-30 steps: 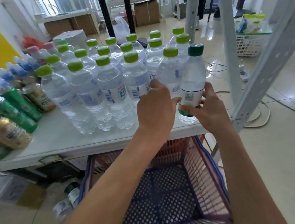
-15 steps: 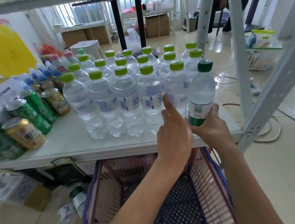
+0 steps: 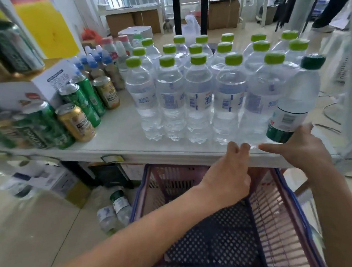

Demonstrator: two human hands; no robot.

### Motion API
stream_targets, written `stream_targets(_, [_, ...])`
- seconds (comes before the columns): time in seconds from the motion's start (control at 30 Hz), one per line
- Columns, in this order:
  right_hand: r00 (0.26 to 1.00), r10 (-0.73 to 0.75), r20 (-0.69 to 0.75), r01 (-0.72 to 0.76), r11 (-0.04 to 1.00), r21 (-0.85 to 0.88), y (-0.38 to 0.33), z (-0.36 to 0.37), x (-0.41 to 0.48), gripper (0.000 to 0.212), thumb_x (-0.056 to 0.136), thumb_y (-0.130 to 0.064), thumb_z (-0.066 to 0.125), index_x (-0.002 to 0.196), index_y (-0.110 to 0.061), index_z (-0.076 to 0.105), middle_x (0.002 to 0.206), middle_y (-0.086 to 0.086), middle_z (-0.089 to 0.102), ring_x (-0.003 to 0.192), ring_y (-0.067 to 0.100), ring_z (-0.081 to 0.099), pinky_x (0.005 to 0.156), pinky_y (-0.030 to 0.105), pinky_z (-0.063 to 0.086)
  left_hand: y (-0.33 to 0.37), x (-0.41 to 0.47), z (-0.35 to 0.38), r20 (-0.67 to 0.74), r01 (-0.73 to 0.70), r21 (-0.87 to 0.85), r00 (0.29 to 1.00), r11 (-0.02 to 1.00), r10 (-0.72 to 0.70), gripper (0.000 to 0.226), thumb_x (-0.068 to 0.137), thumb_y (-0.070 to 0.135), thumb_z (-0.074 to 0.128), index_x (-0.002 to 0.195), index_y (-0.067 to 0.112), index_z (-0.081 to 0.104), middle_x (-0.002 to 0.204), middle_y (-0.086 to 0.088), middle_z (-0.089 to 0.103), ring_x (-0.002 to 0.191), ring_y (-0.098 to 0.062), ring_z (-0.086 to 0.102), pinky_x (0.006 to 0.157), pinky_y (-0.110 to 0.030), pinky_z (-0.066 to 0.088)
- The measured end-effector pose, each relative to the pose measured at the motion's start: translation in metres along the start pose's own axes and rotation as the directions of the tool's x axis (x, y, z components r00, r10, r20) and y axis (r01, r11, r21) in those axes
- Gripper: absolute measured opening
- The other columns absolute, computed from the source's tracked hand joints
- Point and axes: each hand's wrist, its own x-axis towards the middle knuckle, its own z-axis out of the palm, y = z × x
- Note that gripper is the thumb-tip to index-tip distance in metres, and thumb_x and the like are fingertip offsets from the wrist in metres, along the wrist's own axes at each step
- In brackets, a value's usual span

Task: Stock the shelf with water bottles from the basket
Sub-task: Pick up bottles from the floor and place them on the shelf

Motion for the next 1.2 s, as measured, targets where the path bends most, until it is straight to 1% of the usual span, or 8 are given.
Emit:
stream_targets(0.13, [0.979, 0.080, 0.186, -0.016, 0.947, -0.320, 0.024, 0.000, 0.036, 0.117, 0.014, -0.089, 0.080, 0.096, -0.006, 0.075, 0.076, 0.024, 0.075, 0.066, 0.031, 0.061, 0.066, 0.039, 0.050, -0.032, -0.059, -0.039, 0.002, -0.067, -0.117, 0.998, 0.991, 0.068, 0.015, 0.094, 0.014, 0.057, 0.108, 0.012, 0.058, 0.100, -0.002, 0.058, 0.083, -0.015, 0.056, 0.075, -0.025, 0.047])
stream_targets(0.3, [0.847, 0.037, 0.531, 0.209, 0.894, -0.396, -0.078, 0.022, -0.055, 0.058, 0.062, -0.058, 0.087, 0.055, -0.003, 0.068, 0.055, 0.015, 0.068, 0.043, 0.023, 0.057, 0.054, 0.029, 0.047, -0.131, -0.135, -0.077, -0.112, 0.167, -0.243, 0.974, 0.956, -0.198, 0.009, 0.090, 0.009, 0.065, 0.086, 0.017, 0.064, 0.068, 0.009, 0.061, 0.058, -0.003, 0.053, 0.058, -0.015, 0.041])
stream_targets(0.43, [0.734, -0.144, 0.663, 0.555, 0.690, -0.464, -0.121, 0.093, -0.096, 0.039, 0.083, -0.052, 0.077, 0.075, -0.014, 0.075, 0.065, -0.001, 0.076, 0.065, 0.017, 0.073, 0.078, 0.036, 0.061, -0.215, -0.180, -0.084, -0.178, 0.359, -0.209, 0.901, 0.910, -0.396, 0.012, 0.088, 0.007, 0.069, 0.083, 0.017, 0.066, 0.065, 0.005, 0.065, 0.053, -0.003, 0.057, 0.054, -0.017, 0.044])
stream_targets(0.57, [0.559, -0.444, 0.700, 0.804, 0.495, -0.329, -0.148, 0.184, -0.129, 0.004, 0.090, -0.027, 0.067, 0.089, -0.026, 0.071, 0.096, -0.001, 0.069, 0.086, 0.019, 0.064, 0.077, 0.035, 0.056, -0.283, -0.202, -0.078, -0.203, 0.486, -0.139, 0.839, 0.863, -0.505, 0.005, 0.090, 0.013, 0.067, 0.090, 0.018, 0.066, 0.073, 0.009, 0.066, 0.062, -0.002, 0.062, 0.057, -0.017, 0.047])
stream_targets(0.73, [0.426, -0.475, 0.770, 0.898, 0.325, -0.296, -0.177, 0.276, -0.154, 0.016, 0.090, -0.014, 0.061, 0.098, -0.028, 0.066, 0.089, -0.001, 0.057, 0.078, 0.021, 0.061, 0.062, 0.032, 0.053, -0.346, -0.218, -0.071, -0.148, 0.505, -0.067, 0.848, 0.860, -0.510, 0.008, 0.093, 0.012, 0.062, 0.100, 0.011, 0.066, 0.085, 0.002, 0.065, 0.075, -0.012, 0.060, 0.063, -0.024, 0.045])
stream_targets(0.87, [0.334, -0.433, 0.837, 0.940, 0.224, -0.259, -0.192, 0.340, -0.162, 0.021, 0.090, -0.007, 0.056, 0.106, -0.017, 0.066, 0.100, 0.008, 0.065, 0.083, 0.025, 0.064, 0.061, 0.032, 0.049, -0.388, -0.226, -0.058, -0.059, 0.522, 0.024, 0.852, 0.852, -0.520, 0.010, 0.088, 0.006, 0.061, 0.097, 0.004, 0.064, 0.095, -0.010, 0.068, 0.086, -0.026, 0.065, 0.076, -0.041, 0.053])
stream_targets(1.07, [0.360, -0.313, 0.879, 0.930, 0.190, -0.314, -0.176, 0.427, -0.183, 0.003, 0.098, -0.010, 0.055, 0.096, -0.010, 0.055, 0.093, 0.008, 0.055, 0.072, 0.021, 0.053, 0.068, 0.035, 0.044, -0.438, -0.246, -0.023, 0.111, 0.608, 0.167, 0.771, 0.776, -0.627, 0.049, 0.082, 0.002, 0.062, 0.130, 0.008, 0.062, 0.134, -0.012, 0.060, 0.123, -0.032, 0.058, 0.099, -0.037, 0.049])
stream_targets(1.2, [0.378, -0.306, 0.874, 0.920, 0.226, -0.319, -0.150, 0.472, -0.181, 0.029, 0.103, -0.013, 0.050, 0.129, -0.005, 0.063, 0.129, 0.014, 0.063, 0.118, 0.033, 0.061, 0.092, 0.039, 0.048, -0.456, -0.254, -0.010, 0.167, 0.570, 0.244, 0.772, 0.784, -0.614, 0.065, 0.081, 0.002, 0.062, 0.145, 0.010, 0.049, 0.149, -0.010, 0.047, 0.132, -0.031, 0.051, 0.103, -0.037, 0.047])
